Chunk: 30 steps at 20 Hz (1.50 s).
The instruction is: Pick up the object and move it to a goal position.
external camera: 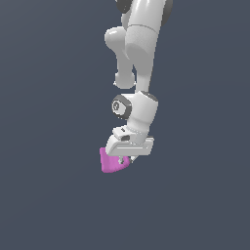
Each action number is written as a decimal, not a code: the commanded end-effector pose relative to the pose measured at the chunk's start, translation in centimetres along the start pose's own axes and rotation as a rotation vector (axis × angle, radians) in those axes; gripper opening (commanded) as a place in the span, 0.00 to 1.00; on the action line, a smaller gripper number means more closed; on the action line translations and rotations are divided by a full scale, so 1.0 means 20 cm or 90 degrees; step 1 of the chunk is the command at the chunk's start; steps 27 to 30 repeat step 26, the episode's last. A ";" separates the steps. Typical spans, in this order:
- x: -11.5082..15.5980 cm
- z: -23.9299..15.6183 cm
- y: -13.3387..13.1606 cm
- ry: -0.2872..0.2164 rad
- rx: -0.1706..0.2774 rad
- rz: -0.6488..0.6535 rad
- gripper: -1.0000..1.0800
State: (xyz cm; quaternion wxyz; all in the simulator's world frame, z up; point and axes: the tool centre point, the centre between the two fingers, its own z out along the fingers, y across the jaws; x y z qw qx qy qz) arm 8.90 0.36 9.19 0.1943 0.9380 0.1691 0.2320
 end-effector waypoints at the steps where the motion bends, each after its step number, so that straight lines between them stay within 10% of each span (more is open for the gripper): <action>1: 0.05 -0.06 0.08 0.001 -0.001 0.000 0.00; 15: 0.32 -0.36 0.46 0.000 0.001 0.000 0.00; 30: 0.37 -0.40 0.52 0.000 0.001 0.001 0.00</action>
